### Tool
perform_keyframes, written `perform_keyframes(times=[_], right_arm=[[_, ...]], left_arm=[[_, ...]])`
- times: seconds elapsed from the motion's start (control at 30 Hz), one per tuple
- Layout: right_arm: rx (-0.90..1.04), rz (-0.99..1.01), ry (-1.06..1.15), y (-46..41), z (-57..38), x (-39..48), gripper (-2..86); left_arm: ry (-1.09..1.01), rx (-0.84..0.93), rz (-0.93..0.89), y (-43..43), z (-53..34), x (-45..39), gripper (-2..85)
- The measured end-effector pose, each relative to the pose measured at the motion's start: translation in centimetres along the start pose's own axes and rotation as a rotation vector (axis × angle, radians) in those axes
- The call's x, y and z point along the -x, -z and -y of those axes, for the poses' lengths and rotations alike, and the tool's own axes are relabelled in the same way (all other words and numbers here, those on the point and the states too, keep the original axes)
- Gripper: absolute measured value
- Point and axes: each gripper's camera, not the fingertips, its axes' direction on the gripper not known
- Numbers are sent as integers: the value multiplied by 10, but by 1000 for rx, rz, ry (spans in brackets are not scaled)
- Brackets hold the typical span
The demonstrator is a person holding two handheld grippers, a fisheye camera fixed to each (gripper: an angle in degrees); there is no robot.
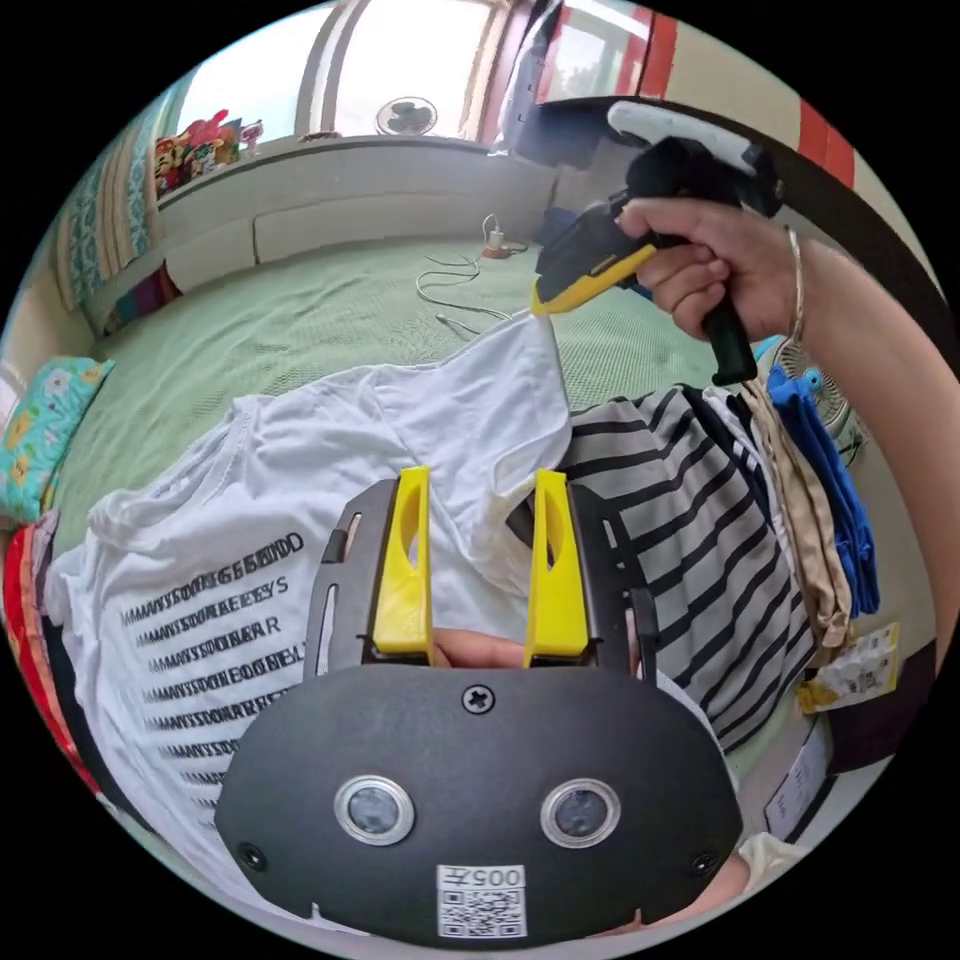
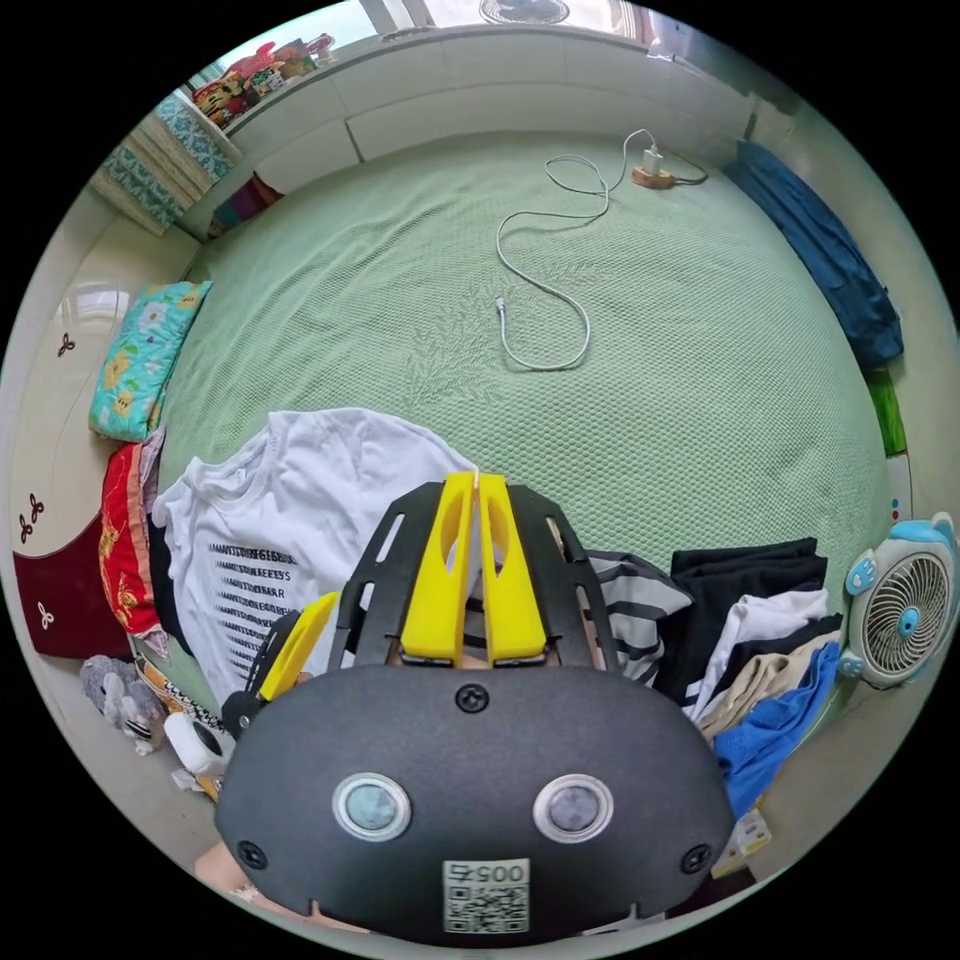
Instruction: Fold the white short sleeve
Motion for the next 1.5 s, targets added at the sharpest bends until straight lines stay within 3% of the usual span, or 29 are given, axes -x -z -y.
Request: perform_keyframes(times=[0.1, 0.27, 0.4, 0.57, 0.73, 0.87, 1.03, 1.17, 1.33, 1.5], right_arm=[[-32, 3, -26, 4, 4, 5, -12], [-81, -2, -67, 9, 10, 12, -12], [-97, -31, -66, 4, 9, 22, -12], [-106, -73, -84, -9, 0, 30, -14], [-179, 36, -35, 4, -13, 57, -14], [-201, 38, 175, 10, -32, 132, -12], [-110, 59, 333, -39, -57, 218, -8], [-11, -53, 420, -98, -77, 262, 25], [-105, 5, 450, -73, -87, 246, 70], [-211, 74, 330, -20, -88, 163, 87]], left_arm=[[53, 1, -67, -8, -1, 7, 154], [135, -54, -78, -9, -4, 22, 35], [181, -84, -142, -7, -17, 35, 21], [365, -262, -369, 6, -61, 67, 20], [385, -351, -311, 19, -93, 80, 32], [372, -339, -339, 25, -120, 90, 87], [349, -264, -308, 35, -157, 105, 129], [326, -219, -243, 50, -186, 122, 137], [359, -192, -221, 64, -197, 147, 139], [445, -173, -223, 80, -192, 161, 140]])
